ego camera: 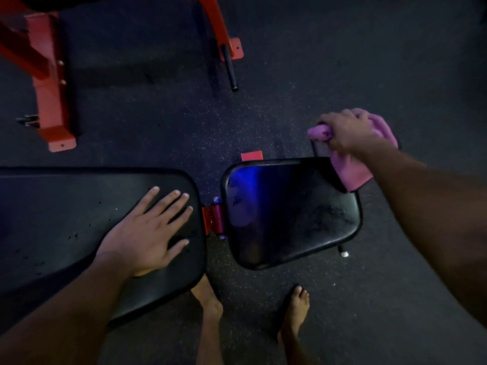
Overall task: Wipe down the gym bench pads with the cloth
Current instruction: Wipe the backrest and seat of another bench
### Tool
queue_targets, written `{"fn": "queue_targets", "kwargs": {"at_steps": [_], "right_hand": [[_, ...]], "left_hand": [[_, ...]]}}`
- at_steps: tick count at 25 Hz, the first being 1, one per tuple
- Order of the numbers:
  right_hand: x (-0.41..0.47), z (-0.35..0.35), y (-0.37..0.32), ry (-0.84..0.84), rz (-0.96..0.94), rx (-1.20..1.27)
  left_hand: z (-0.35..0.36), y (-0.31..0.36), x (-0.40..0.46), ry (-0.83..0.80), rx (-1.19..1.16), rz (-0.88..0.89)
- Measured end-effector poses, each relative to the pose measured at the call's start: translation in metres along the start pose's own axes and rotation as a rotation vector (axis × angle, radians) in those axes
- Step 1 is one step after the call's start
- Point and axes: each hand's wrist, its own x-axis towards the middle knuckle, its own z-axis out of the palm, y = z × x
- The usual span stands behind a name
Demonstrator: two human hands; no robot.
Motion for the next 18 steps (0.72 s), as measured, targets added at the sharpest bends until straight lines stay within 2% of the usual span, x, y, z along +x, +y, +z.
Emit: {"fn": "queue_targets", "kwargs": {"at_steps": [1, 3, 5, 8, 11, 13, 15, 18], "right_hand": [[-0.001, -0.002, 0.006, -0.105, 0.069, 0.051], [-0.016, 0.012, 0.008, -0.258, 0.086, 0.267], [-0.026, 0.034, 0.003, -0.233, 0.166, 0.413], [-0.014, 0.044, -0.011, -0.154, 0.259, 0.336], [0.006, 0.035, -0.072, -0.268, 0.047, 0.242], [0.017, 0.036, -0.125, -0.291, -0.130, 0.217], [0.023, 0.037, -0.164, -0.285, -0.205, 0.212], [0.021, 0.043, -0.165, -0.241, -0.307, 0.250]], "left_hand": [[0.000, 0.000, 0.000, 0.006, 0.000, 0.003], [0.001, 0.000, -0.001, 0.019, -0.006, 0.000], [0.001, 0.000, 0.000, 0.027, -0.020, -0.002], [0.001, 0.000, 0.001, 0.009, -0.034, 0.000], [0.000, -0.001, 0.003, -0.026, -0.027, -0.002], [-0.001, 0.000, 0.003, -0.042, -0.023, -0.010], [-0.004, 0.001, 0.002, -0.059, -0.014, -0.017], [-0.006, 0.001, 0.003, -0.097, -0.004, -0.027]]}}
